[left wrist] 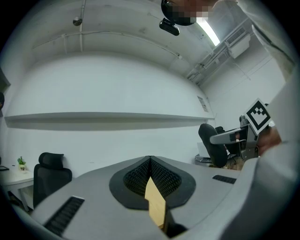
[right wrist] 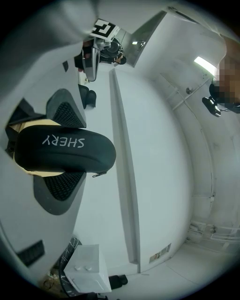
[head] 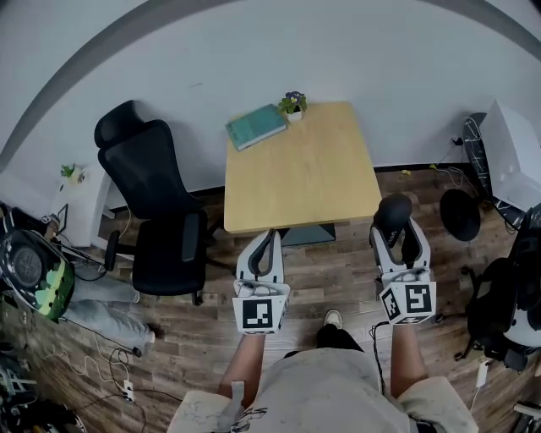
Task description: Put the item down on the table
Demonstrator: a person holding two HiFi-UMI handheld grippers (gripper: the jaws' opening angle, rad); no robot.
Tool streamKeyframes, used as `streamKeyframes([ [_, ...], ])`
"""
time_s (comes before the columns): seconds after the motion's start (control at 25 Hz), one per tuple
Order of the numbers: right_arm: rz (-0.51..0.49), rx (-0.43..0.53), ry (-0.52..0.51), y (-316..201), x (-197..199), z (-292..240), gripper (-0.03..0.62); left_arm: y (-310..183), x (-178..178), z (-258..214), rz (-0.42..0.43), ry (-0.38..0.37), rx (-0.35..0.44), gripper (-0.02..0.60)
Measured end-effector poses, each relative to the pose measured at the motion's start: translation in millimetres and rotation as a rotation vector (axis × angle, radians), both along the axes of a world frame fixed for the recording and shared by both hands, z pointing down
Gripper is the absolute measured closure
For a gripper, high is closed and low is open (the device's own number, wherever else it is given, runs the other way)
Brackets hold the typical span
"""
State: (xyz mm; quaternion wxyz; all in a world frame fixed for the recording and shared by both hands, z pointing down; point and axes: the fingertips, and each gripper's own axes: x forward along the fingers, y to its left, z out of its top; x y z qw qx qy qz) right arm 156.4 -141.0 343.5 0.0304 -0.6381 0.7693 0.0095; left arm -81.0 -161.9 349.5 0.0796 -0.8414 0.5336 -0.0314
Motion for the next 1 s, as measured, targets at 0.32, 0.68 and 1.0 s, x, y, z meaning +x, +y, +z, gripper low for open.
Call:
streamKeyframes([
  [0.32, 0.027, 0.012, -0.023, -33, 63, 1, 0.287, -42, 61, -11, 0.022, -0.003, 0.045, 0.575],
  [0.68, 0.039, 0.015, -0.062, -50, 105, 10, 0.287, -59, 101, -9, 0.026, -0.027, 0.054, 0.575],
  [1.0, 0.024, 0.013, -0.06, -55, 115, 17, 0.287, -62, 110, -1, 0.012, -0.027, 0.052, 0.575],
])
